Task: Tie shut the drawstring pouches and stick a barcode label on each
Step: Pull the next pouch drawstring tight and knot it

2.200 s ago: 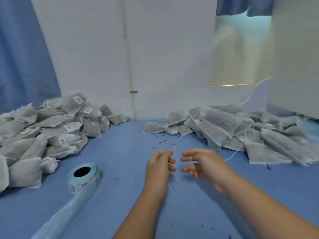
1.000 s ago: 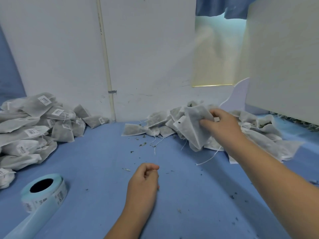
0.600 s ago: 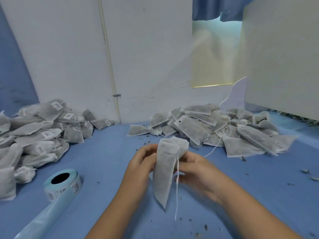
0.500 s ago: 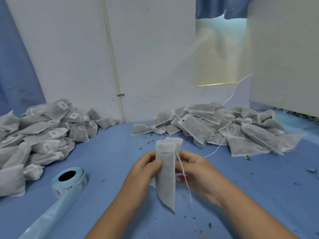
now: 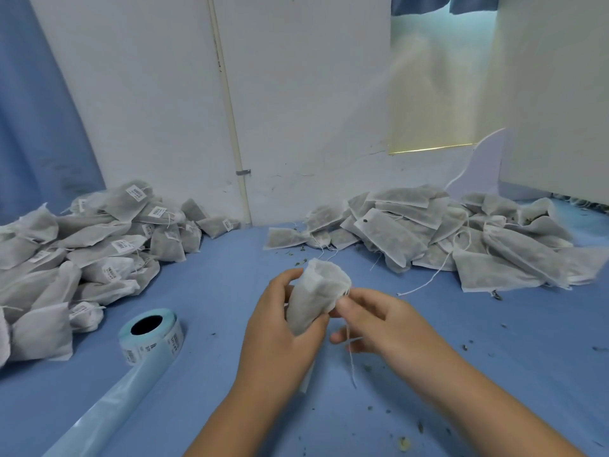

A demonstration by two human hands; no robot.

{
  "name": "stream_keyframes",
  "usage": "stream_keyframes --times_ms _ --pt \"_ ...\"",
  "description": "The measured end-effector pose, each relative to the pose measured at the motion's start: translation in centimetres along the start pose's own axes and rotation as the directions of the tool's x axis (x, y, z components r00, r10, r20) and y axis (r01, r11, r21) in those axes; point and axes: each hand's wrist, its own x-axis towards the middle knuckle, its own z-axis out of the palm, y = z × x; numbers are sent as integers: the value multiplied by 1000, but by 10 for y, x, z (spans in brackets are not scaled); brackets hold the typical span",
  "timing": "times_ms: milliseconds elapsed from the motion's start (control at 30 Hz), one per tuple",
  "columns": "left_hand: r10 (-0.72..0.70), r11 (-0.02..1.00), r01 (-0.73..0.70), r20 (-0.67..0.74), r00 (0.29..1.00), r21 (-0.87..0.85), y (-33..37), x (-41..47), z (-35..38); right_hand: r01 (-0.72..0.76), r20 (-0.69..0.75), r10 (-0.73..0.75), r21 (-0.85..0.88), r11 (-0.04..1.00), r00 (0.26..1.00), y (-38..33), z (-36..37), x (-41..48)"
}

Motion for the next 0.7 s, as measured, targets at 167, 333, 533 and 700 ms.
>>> stream_keyframes --times_ms 167,333,533,700 --pt "89 992 -93 48 995 89 -3 -2 -3 41 -104 -71 -268 963 992 0 3 0" --pt "169 970 -179 72 983 163 -9 2 -10 -37 -86 27 -124 992 996 -8 -10 -2" --pt "156 949 -188 141 978 251 -11 4 -14 -2 135 -27 209 978 990 -24 -5 -13" --pt "106 945 -198 331 938 260 -13 -3 -14 -16 153 -87 571 821 984 -34 -5 -19"
